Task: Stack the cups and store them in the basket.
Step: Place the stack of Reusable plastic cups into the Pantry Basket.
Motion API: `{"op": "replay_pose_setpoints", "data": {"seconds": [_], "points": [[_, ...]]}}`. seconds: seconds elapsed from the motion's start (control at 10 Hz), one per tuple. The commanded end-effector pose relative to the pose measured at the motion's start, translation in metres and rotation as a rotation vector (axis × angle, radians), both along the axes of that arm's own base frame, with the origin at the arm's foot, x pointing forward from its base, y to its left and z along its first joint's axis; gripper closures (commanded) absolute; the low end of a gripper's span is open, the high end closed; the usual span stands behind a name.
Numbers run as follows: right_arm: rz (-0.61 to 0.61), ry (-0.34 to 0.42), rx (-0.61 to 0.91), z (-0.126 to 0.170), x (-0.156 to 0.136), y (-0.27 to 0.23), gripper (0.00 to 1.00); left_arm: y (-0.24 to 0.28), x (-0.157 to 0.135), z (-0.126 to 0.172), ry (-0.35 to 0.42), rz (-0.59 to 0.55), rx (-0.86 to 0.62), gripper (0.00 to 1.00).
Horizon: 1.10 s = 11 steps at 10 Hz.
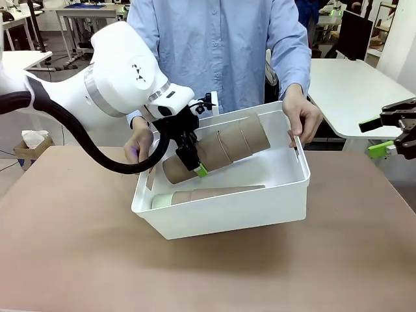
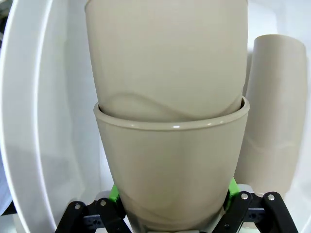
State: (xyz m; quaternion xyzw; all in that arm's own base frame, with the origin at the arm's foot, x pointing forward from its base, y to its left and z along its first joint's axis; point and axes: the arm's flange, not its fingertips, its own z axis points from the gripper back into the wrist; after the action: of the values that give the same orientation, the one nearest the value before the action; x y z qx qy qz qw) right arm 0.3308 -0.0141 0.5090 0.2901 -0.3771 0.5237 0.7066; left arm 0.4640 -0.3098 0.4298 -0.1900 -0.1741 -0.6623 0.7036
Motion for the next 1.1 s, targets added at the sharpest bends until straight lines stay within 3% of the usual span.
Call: {"op": "replay_pose_setpoints", "data": {"seconds": [0.0, 0.8, 0.9, 1.0], "points": [[0.002, 0.001, 0.014, 0.002, 0.001, 0.000, 0.00, -0.013, 0.012, 0.003, -0.018, 0.040, 0.033, 0.15], [0.002, 0.001, 0.014, 0.002, 0.001, 0.000, 0.00, -0.032, 0.034, -0.025, -0.052, 0.021, 0.060, 0.15], [0.002, 0.001, 0.014, 0.002, 0.001, 0.000, 0.00, -0.033, 0.035, -0.025, -0.072, 0.000, 0.059, 0.00], [0.002, 0.001, 0.014, 0.002, 0.001, 0.000, 0.00, -0.033, 0.035, -0.025, -0.066, 0.002, 0.045, 0.00]]}}
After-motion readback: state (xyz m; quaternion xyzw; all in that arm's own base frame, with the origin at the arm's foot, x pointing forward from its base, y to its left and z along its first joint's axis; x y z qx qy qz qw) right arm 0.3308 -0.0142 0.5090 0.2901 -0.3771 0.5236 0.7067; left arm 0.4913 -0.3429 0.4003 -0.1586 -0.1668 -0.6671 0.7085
